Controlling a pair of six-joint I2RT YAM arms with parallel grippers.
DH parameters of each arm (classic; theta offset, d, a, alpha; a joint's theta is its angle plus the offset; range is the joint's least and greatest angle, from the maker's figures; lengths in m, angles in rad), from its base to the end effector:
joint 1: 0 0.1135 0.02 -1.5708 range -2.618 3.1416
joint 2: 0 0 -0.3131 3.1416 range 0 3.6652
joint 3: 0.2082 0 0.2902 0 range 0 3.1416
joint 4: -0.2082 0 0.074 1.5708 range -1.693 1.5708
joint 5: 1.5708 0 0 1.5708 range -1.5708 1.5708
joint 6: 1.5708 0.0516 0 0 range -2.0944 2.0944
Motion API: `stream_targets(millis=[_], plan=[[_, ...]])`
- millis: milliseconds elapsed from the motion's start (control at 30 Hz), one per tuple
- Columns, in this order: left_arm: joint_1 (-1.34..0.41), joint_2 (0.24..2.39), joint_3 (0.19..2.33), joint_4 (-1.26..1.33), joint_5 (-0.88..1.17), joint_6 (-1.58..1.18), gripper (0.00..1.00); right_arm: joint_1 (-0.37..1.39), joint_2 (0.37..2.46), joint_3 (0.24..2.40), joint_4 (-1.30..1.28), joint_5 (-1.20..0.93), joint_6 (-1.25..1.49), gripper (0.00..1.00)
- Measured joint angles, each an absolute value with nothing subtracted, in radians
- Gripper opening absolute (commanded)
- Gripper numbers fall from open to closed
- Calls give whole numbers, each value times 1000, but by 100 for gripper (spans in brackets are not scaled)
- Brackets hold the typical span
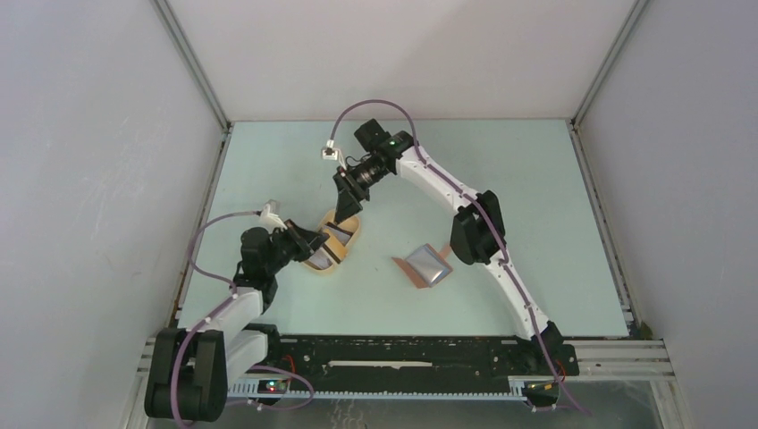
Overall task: Put the credit cards into the card holder
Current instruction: Pick up the credit card from the storage box, then place the credit card in the storage box.
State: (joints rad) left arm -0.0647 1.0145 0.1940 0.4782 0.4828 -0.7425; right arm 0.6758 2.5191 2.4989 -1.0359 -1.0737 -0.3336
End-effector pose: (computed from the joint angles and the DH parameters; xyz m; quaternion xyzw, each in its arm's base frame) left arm 0.2029 -0.0372 0.1724 -0.1339 0.7942 -0.3995 0.4379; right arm 0.4460 0.4157 0.2645 -0.5158 0.6645 0.5246 0.1313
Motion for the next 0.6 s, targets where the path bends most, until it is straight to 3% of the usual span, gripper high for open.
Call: stream_targets(millis=[600], plan=[[43, 1077, 194, 666, 523, -822, 0, 720, 2573, 2495, -993, -1010, -273, 64]])
